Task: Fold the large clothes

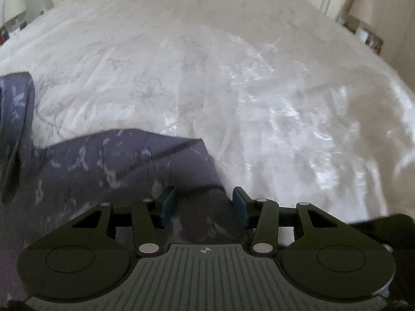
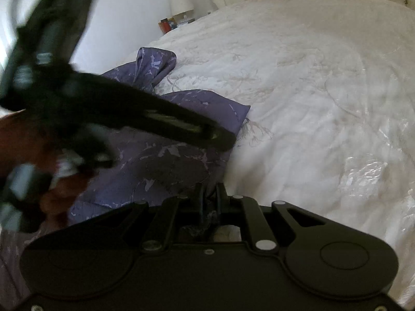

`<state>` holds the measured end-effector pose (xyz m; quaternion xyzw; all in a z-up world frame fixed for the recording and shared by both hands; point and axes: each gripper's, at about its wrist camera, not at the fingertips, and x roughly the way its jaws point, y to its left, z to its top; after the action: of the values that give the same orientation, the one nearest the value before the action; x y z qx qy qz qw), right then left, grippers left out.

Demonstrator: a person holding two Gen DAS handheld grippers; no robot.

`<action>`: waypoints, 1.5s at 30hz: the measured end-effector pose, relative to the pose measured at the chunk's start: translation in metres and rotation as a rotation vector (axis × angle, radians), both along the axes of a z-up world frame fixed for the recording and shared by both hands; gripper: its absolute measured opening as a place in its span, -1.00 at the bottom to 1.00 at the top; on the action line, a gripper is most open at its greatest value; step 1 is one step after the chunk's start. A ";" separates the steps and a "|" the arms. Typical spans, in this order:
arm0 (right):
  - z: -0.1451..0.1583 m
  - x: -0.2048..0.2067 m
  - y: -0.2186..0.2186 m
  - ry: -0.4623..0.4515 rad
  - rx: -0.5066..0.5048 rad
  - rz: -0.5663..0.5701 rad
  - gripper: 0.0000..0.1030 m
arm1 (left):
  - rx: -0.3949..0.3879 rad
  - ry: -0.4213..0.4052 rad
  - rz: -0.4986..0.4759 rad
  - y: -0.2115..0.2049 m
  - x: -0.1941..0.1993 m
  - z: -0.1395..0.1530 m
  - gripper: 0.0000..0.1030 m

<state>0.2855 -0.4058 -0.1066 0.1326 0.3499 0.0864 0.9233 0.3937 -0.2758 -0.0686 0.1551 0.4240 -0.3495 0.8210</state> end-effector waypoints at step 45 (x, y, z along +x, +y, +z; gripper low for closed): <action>0.016 -0.029 0.042 -0.129 -0.299 0.080 -0.75 | -0.181 0.159 0.086 -0.014 0.046 0.032 -0.51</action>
<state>0.2567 -0.3635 -0.0902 -0.0264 0.3038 0.0784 0.9491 0.4398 -0.2895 -0.0365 0.0340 0.4607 -0.3621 0.8096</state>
